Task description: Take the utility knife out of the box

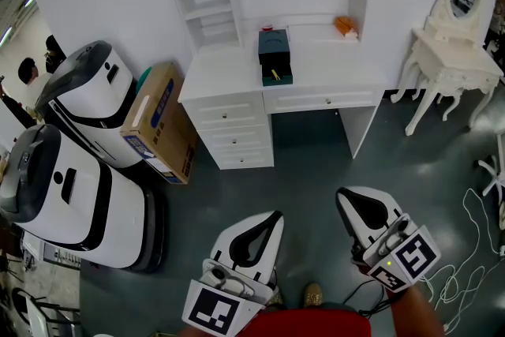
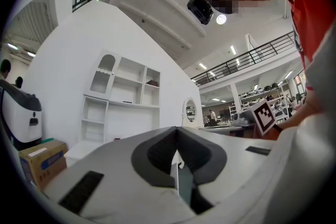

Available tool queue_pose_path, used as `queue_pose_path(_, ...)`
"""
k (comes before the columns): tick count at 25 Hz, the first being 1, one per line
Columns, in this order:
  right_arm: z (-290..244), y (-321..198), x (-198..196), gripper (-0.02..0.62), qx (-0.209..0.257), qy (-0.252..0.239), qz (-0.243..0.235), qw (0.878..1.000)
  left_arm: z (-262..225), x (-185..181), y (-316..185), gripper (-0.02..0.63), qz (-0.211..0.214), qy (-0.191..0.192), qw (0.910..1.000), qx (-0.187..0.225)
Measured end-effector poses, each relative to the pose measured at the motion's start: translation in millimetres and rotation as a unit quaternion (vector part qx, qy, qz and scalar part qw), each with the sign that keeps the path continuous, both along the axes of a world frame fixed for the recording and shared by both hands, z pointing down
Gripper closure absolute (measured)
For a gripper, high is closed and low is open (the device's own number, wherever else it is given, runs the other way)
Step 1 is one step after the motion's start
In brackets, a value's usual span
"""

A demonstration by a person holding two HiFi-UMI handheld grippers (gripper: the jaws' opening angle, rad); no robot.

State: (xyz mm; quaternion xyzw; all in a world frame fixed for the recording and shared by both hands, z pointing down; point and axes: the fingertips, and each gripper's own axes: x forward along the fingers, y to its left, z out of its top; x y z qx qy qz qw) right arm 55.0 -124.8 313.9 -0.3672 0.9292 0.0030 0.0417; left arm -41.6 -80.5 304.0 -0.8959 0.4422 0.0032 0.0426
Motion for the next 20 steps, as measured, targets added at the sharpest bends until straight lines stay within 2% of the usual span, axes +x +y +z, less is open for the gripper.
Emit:
queue_pose_path(12, 4, -1, -1, 0.588, -0.006, -0.002, -0.004, 1.0, -1, -4, -12, 0.575, -0.009, -0.002, 1.0, -0.003)
queue_pose_path(20, 7, 1, 1, 0.588, -0.009, -0.004, -0.003, 1.0, -15, -5, -31, 0.575, -0.023, 0.007, 0.9995, 0.018)
